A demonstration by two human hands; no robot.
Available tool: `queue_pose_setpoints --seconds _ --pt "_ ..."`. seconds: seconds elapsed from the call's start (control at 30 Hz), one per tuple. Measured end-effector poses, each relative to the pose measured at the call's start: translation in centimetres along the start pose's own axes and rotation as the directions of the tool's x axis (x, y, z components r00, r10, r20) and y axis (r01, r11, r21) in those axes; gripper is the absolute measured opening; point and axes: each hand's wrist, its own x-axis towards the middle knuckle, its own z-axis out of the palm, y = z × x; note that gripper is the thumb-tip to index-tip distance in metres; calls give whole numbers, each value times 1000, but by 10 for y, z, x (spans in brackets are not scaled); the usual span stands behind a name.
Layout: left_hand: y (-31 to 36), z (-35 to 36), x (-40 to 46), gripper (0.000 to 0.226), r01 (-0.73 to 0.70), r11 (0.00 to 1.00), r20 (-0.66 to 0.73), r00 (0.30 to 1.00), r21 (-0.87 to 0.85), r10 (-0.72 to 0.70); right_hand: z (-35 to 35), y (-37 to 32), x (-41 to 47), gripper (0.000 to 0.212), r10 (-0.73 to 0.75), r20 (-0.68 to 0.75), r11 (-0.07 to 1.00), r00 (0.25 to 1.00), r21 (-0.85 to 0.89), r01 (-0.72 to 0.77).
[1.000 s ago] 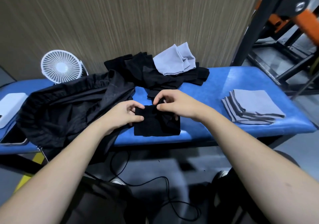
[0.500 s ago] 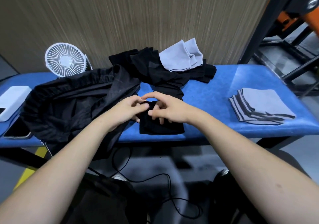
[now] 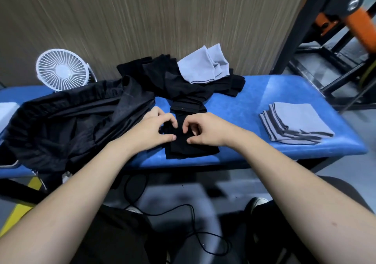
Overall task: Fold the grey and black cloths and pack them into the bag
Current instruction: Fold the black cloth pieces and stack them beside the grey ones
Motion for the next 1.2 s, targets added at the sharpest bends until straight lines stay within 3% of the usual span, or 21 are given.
queue_pose_setpoints --seconds 0.1,0.33,0.6,0.9,1.2 --pt "9 3 6 26 -18 996 -41 999 87 21 -9 8 -7 33 10 29 996 1000 -86 -8" --pt "33 17 27 23 -84 990 20 996 112 82 -25 22 -24 35 106 57 979 993 -181 -94" --pt "71 44 55 25 -206 970 53 978 126 201 -51 52 -54 39 301 3 896 954 -344 -281" --pt "98 72 80 32 -247 959 46 969 138 243 -64 73 -77 41 410 -83 818 908 -407 -407" --pt "102 77 88 34 -288 954 63 957 86 283 -69 77 -81 38 433 -81 800 897 -423 -425"
